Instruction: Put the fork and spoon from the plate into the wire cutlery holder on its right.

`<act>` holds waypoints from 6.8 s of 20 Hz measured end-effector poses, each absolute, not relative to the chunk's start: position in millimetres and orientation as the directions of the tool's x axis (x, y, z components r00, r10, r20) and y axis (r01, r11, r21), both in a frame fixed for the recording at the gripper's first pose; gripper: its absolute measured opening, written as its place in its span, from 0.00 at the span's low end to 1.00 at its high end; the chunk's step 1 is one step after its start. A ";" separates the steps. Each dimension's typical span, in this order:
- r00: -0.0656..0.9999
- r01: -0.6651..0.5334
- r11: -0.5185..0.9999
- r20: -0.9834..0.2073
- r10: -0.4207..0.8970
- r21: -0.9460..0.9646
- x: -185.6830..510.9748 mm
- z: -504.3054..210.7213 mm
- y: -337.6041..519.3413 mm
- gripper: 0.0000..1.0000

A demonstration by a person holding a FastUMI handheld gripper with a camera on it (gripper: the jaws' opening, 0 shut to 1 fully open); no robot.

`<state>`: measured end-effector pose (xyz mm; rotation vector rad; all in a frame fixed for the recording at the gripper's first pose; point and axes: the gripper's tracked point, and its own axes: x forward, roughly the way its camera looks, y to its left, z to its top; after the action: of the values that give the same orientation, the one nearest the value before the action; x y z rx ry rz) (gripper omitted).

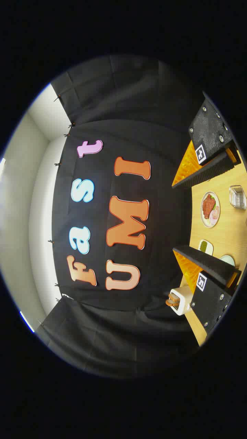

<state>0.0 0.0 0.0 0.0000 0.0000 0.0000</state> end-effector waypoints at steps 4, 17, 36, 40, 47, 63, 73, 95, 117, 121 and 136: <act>0.997 -0.070 0.997 -0.032 0.071 0.023 13.4 -15.1 31.5 0.99; 0.976 -0.210 0.978 -0.056 0.210 0.002 35.9 -17.9 98.4 0.99; 0.836 -0.341 0.940 -0.453 0.310 0.013 57.7 -123.8 164.9 0.98; 0.698 -0.370 0.925 -0.632 0.337 0.085 46.7 -179.3 181.5 0.98; 0.481 -0.360 0.919 -0.811 0.332 0.163 40.4 -248.1 199.4 0.95; 0.008 -0.349 0.931 -0.993 0.116 0.106 3.4 -399.2 202.6 0.47; 0.019 -0.280 0.954 -0.993 0.119 0.109 1.8 -415.4 203.1 0.06; 0.357 0.080 0.991 -0.931 0.071 0.107 -27.9 -293.0 -10.0 0.03; 0.481 0.128 0.987 -0.876 0.021 0.094 -12.7 -294.7 -110.7 0.11; 0.694 0.112 0.980 -0.719 0.040 0.162 30.6 -234.6 -100.4 0.21; 0.996 0.047 0.997 0.075 -0.052 0.066 74.7 11.2 -34.7 0.81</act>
<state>74.7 -34.7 11.2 0.0645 -0.0764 -0.0493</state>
